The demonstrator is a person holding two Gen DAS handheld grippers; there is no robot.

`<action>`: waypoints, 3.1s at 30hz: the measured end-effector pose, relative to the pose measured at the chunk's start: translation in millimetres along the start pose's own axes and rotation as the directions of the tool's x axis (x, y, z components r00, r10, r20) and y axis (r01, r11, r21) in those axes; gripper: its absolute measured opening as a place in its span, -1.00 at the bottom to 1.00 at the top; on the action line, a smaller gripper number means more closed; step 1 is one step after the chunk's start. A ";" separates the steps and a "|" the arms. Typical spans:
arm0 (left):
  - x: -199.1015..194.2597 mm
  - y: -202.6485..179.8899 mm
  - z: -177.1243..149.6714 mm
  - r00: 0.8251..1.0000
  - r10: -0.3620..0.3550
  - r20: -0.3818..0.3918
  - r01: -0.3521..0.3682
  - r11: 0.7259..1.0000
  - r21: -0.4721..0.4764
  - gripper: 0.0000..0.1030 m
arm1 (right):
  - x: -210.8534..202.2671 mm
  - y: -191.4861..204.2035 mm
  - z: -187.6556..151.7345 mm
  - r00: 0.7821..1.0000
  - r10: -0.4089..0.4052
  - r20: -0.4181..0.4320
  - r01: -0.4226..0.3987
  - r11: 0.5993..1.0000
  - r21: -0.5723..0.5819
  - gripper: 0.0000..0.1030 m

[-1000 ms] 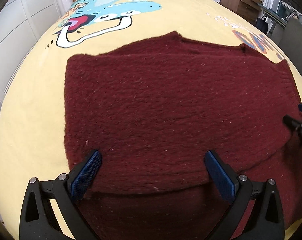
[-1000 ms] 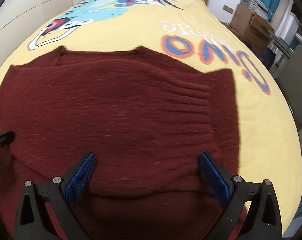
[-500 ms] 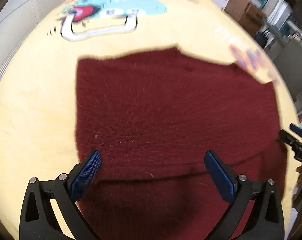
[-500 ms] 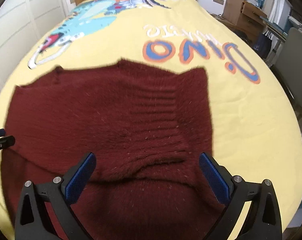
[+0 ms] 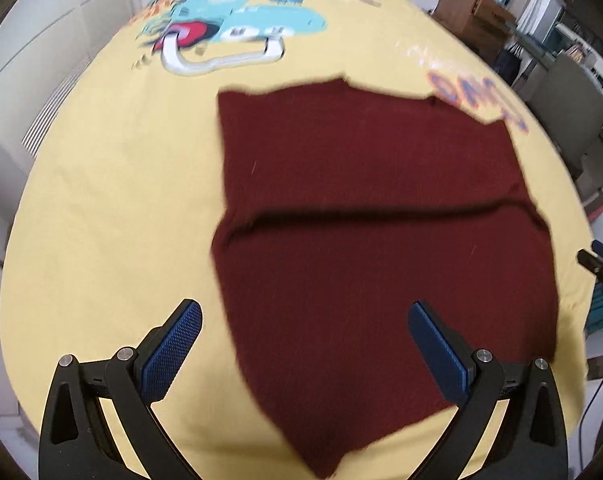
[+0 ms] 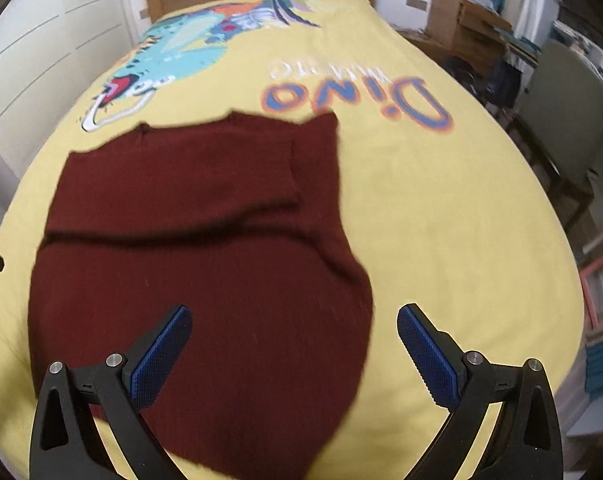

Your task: Fold small clothes

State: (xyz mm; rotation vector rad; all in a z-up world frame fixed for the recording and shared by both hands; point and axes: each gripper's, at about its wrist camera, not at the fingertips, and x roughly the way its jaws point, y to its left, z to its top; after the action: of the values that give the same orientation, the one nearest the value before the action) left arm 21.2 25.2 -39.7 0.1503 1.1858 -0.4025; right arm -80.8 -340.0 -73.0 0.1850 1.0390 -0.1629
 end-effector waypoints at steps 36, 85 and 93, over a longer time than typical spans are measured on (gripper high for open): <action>77.5 -1.2 -97.4 0.945 -0.198 -0.262 0.167 0.977 -0.134 -0.80 | 57.2 -10.3 -106.4 0.921 0.184 -0.344 -0.138 0.978 0.154 -0.54; 117.7 32.4 166.3 0.989 0.114 0.091 -0.115 0.993 0.010 -0.78 | 137.5 0.0 171.8 0.994 0.061 -0.091 -0.053 0.995 0.085 -0.76; 114.0 27.3 167.0 0.986 0.126 0.108 -0.128 0.992 0.016 -0.11 | 140.7 -3.9 166.8 0.995 0.047 -0.083 -0.037 0.993 0.112 -0.27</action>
State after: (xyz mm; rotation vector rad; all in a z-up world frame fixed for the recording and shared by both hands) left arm 212.6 -29.3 -84.7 0.2209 1.0603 -0.3085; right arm 128.3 -388.4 -112.7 0.3160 1.1116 -0.1753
